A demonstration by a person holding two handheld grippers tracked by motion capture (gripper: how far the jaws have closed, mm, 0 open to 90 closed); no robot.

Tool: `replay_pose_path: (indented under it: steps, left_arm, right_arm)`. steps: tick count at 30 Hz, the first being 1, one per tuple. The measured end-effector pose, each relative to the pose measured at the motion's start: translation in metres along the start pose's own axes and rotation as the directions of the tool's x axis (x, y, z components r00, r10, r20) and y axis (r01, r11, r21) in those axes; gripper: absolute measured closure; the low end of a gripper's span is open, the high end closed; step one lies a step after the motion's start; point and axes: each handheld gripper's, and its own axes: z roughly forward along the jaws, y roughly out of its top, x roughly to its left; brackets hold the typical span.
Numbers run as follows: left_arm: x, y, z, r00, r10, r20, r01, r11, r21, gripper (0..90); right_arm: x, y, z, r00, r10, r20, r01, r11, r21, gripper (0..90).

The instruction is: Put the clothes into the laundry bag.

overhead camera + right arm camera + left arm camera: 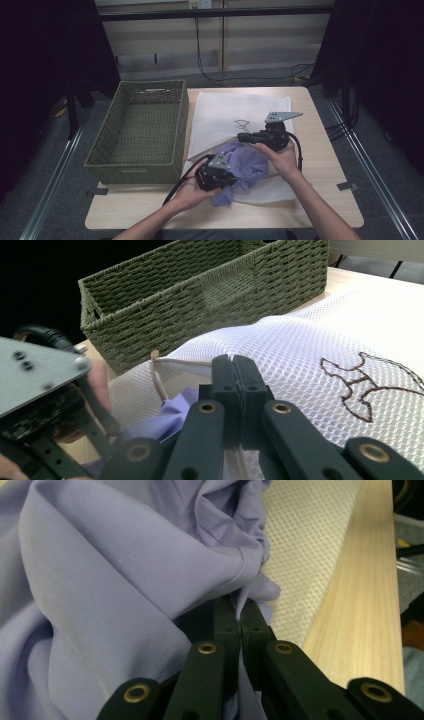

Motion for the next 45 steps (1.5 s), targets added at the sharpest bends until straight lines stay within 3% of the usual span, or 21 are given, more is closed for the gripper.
replay_pose_path:
  steps: [6, 9, 11, 17, 21, 28, 35, 42, 45]
  left_arm:
    - [0.005, 0.001, -0.001, 0.9995, 0.012, -0.029, -0.011, 0.9994, 0.032, 89.4]
    - [0.007, 0.001, 0.003, 0.9985, -0.030, -0.046, 0.030, 0.9996, -0.004, 89.1]
    - [0.011, 0.004, 0.004, 0.9976, -0.036, -0.060, 0.036, 0.9993, 0.012, 89.2]
    - [0.015, 0.013, 0.008, 0.9946, -0.045, -0.094, 0.045, 0.9990, -0.004, 89.2]
    - [0.022, 0.015, 0.015, 0.9920, -0.078, -0.099, 0.076, 0.9969, -0.022, 89.2]
    - [0.028, 0.019, 0.018, 0.9882, -0.089, -0.125, 0.085, 0.9958, -0.035, 89.2]
    - [0.038, 0.026, 0.020, 0.9798, -0.104, -0.171, 0.098, 0.9943, -0.042, 89.2]
    - [0.040, 0.026, 0.024, 0.9780, -0.117, -0.173, 0.110, 0.9927, -0.050, 89.2]
    - [0.041, 0.023, 0.026, 0.9755, -0.130, -0.177, 0.119, 0.9901, -0.075, 89.2]
  right_arm:
    - [0.000, 0.001, -0.001, 1.0000, -0.002, 0.000, 0.002, 1.000, -0.003, 90.0]
    - [0.000, 0.001, -0.001, 1.0000, -0.003, -0.003, 0.003, 1.000, 0.000, 90.0]
    - [0.000, 0.001, 0.000, 1.0000, -0.004, -0.005, 0.004, 1.000, 0.002, 90.0]
    - [0.000, 0.001, -0.001, 1.0000, -0.006, -0.007, 0.006, 1.000, 0.001, 90.0]
    - [0.000, 0.002, -0.004, 1.0000, -0.004, -0.005, 0.004, 1.000, -0.009, 90.0]
    - [-0.001, 0.001, -0.003, 1.0000, -0.002, -0.009, 0.002, 1.000, -0.007, 90.0]
    - [-0.002, 0.001, -0.003, 1.0000, 0.001, -0.006, -0.001, 1.000, -0.002, 90.0]
    - [-0.003, 0.000, -0.004, 1.0000, 0.001, -0.006, -0.001, 1.000, -0.004, 90.0]
    - [-0.003, 0.000, -0.003, 1.0000, -0.001, -0.004, 0.001, 1.000, -0.004, 90.0]
